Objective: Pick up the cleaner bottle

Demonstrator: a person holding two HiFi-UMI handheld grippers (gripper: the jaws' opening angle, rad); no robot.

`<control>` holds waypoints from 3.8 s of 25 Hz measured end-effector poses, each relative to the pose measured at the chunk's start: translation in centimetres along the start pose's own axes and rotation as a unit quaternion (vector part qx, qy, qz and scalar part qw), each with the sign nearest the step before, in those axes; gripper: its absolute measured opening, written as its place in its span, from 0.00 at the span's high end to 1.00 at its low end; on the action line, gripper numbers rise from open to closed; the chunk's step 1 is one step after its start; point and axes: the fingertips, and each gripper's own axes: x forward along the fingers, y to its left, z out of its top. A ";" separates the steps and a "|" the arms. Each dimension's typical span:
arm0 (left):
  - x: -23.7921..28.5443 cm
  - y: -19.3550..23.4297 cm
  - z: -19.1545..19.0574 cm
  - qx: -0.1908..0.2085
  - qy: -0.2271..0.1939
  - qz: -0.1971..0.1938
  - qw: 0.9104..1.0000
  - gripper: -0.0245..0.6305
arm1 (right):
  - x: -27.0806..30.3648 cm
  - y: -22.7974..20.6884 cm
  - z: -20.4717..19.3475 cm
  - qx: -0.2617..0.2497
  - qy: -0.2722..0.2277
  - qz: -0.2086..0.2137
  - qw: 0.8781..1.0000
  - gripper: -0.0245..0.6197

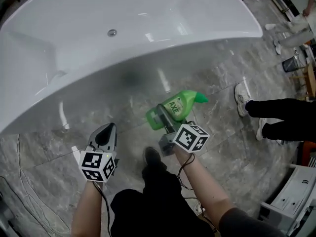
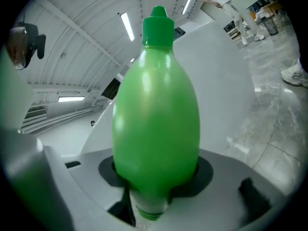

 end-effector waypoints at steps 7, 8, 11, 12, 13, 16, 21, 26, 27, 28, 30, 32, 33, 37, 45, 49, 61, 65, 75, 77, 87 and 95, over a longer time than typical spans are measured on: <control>-6.9 -4.0 7.6 -0.025 0.000 -0.001 1.000 0.94 | -5.7 9.7 4.9 -0.005 0.024 0.016 1.000 0.65; -8.3 -4.7 8.1 -0.027 0.000 0.000 1.000 0.94 | -6.8 11.1 5.1 -0.003 0.025 0.018 1.000 0.65; -12.7 -6.7 9.7 -0.033 0.000 0.006 0.999 0.94 | -10.2 14.9 5.4 0.014 0.028 0.015 0.999 0.65; -14.2 -7.2 10.3 -0.035 -0.004 0.008 0.999 0.94 | -11.2 16.2 5.4 0.023 0.027 0.014 0.999 0.65; -15.8 -7.7 10.9 -0.037 -0.009 0.009 0.999 0.94 | -12.2 17.6 5.5 0.029 0.026 0.013 0.999 0.65; -20.6 -8.6 12.8 -0.039 -0.025 0.005 0.999 0.94 | -14.7 22.0 6.0 0.037 0.014 0.015 0.999 0.65; -29.5 -9.5 14.9 -0.026 -0.032 0.000 0.999 0.94 | -20.2 29.8 5.3 0.065 -0.003 0.010 0.998 0.65; -34.6 -11.3 15.5 0.028 -0.034 -0.010 0.999 0.94 | -24.8 34.6 4.2 0.047 0.004 0.007 0.999 0.65; -35.3 -11.6 15.4 0.031 -0.035 -0.014 0.999 0.94 | -25.4 35.1 3.9 0.047 0.006 0.008 0.999 0.65; -35.9 -11.9 15.4 0.030 -0.038 -0.017 0.999 0.94 | -25.9 35.7 3.6 0.048 0.006 0.009 0.999 0.65; -37.0 -12.3 15.4 0.026 -0.042 -0.023 0.999 0.94 | -26.9 36.7 3.3 0.046 0.007 0.011 0.999 0.65; -37.8 -12.8 15.3 0.020 -0.045 -0.027 0.998 0.94 | -27.9 37.5 3.2 0.040 0.009 0.010 0.999 0.65; -38.1 -13.1 15.3 0.017 -0.046 -0.029 0.998 0.94 | -28.4 37.8 3.1 0.039 0.010 0.009 0.999 0.65; -39.5 -14.5 15.0 0.009 -0.051 -0.032 0.998 0.94 | -30.6 38.1 3.3 0.042 0.008 0.003 0.999 0.65; -40.8 -18.6 15.2 0.007 -0.070 -0.024 0.997 0.94 | -35.2 37.6 4.1 0.037 0.009 0.012 0.999 0.65; -42.0 -21.4 14.9 0.006 -0.078 -0.013 0.997 0.94 | -38.0 36.9 4.2 0.044 0.009 0.024 0.999 0.65; -45.6 -30.8 10.6 0.019 -0.076 0.005 0.997 0.94 | -46.7 35.6 3.5 0.104 -0.001 0.068 0.992 0.65; -47.2 -33.4 9.2 0.025 -0.085 0.013 0.996 0.94 | -50.1 35.2 2.6 0.125 -0.009 0.081 0.989 0.65; -51.7 -41.3 7.5 0.044 -0.114 0.020 0.992 0.94 | -59.1 35.0 1.4 0.126 -0.009 0.105 0.986 0.65; -52.6 -42.5 7.1 0.050 -0.116 0.021 0.992 0.94 | -60.4 35.0 1.0 0.130 -0.008 0.109 0.985 0.65; -55.8 -44.4 4.3 0.050 -0.118 0.028 0.991 0.94 | -63.9 35.2 -2.4 0.151 -0.008 0.116 0.982 0.65; -56.3 -44.9 4.3 0.053 -0.121 0.032 0.991 0.94 | -64.3 35.5 -2.6 0.158 -0.004 0.122 0.980 0.65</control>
